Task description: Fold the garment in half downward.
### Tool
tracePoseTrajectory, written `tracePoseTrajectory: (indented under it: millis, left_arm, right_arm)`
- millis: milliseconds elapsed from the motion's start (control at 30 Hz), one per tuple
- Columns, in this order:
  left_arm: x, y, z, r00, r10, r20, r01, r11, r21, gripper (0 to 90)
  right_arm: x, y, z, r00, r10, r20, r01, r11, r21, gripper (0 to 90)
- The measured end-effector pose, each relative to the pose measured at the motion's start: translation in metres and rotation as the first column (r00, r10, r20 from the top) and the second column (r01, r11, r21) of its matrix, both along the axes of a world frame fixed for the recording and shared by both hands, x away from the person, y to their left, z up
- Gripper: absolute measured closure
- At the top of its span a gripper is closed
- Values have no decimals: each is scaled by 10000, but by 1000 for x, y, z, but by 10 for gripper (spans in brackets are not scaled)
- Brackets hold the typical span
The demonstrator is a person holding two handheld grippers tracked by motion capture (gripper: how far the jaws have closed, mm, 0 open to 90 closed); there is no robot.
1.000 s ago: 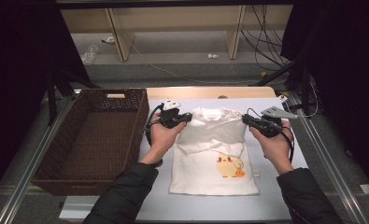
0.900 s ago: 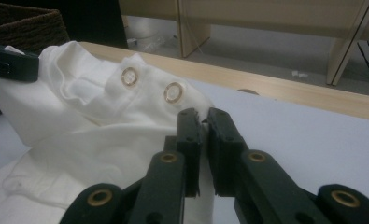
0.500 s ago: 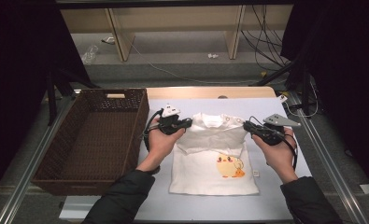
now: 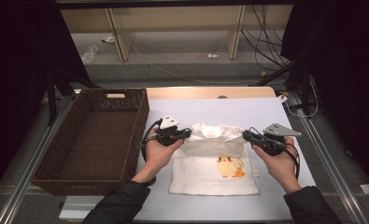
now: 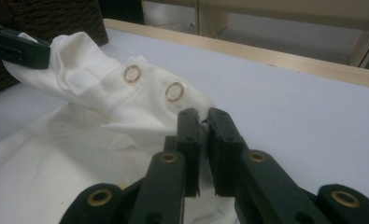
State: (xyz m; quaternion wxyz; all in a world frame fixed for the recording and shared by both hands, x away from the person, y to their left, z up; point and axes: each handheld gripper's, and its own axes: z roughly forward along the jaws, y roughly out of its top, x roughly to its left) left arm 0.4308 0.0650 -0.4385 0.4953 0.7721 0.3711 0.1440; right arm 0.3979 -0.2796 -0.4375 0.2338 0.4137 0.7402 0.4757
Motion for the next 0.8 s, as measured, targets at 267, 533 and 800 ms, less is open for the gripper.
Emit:
tracePoseTrajectory:
  millis: [267, 533, 800]
  left_arm:
    - [-9, 0, -6, 9999, -148, -57, 148, 9999, 52, 854]
    - [-18, 0, -7, 9994, -349, -11, 349, 9993, 122, 854]
    - [-26, -1, -7, 9984, -572, 22, 571, 9979, 316, 854]
  right_arm:
    - [-10, 0, -6, 9996, 245, -132, -248, 9995, -191, 842]
    - [-19, -1, -9, 9990, 376, -249, -381, 9991, -196, 842]
    - [-29, -3, -11, 9973, 566, -464, -582, 9977, -347, 841]
